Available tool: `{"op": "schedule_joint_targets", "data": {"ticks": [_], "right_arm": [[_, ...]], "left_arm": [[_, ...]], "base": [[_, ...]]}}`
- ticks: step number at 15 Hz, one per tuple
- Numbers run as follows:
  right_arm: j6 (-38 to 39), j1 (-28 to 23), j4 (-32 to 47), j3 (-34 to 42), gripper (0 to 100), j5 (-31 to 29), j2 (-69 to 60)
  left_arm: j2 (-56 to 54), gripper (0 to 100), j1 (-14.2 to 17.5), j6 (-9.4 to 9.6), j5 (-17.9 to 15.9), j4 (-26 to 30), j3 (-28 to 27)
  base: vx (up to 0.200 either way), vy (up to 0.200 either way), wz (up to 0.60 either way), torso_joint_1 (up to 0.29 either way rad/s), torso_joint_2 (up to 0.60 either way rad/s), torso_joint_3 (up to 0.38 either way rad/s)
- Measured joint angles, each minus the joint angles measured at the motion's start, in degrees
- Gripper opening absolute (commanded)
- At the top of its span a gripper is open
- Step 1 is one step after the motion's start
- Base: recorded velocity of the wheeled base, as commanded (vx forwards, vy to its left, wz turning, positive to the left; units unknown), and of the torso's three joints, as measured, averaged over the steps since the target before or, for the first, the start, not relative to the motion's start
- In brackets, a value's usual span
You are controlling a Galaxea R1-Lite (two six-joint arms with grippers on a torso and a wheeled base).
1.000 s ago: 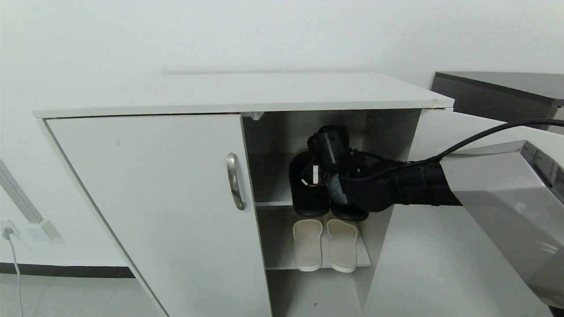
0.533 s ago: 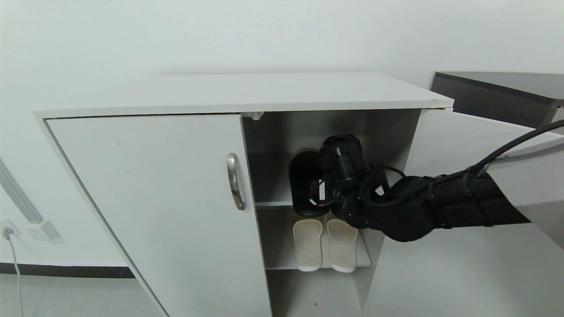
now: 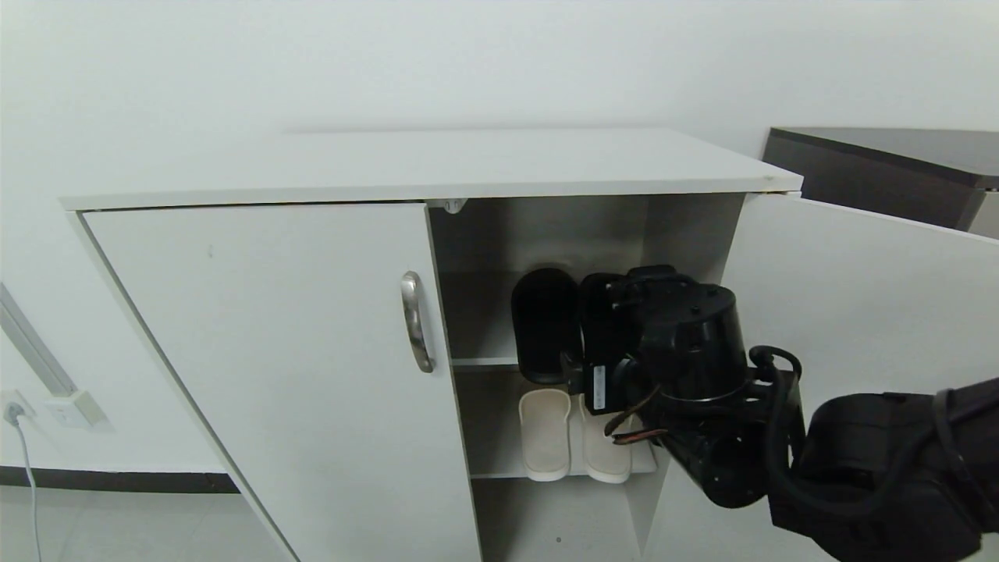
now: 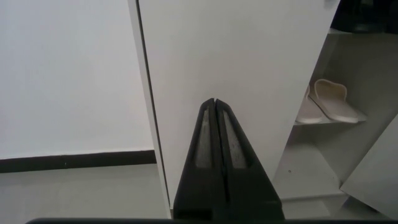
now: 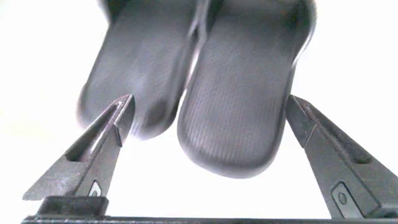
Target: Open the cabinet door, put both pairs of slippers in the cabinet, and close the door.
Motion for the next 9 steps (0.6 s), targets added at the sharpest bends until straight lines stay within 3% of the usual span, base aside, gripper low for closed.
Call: {"op": "schedule_joint_targets", "data": {"ticks": [4,8,9], "right_arm": [[-4.88,2.05,-9.09,6.08,0,1.88,-1.74],[-5.45,3.84,-10.79,8.57,0,4.18,-1.9],[-5.44,3.89,-10.87,8.81,0,4.18,-1.82]], "left_arm": [[0.0,0,0.0,0.16,0.0,0.0,0.0],[0.0,0,0.0,0.05,-0.01,0.0,0.0],[0.0,0,0.0,0.07,-0.06,0.0,0.0]], "base": [[0.0,0.0,0.0,0.0,0.0,0.0],[0.0,0.0,0.0,0.0,0.0,0.0],[-0.2,0.0,0.0,0.002,0.0,-0.002]]}}
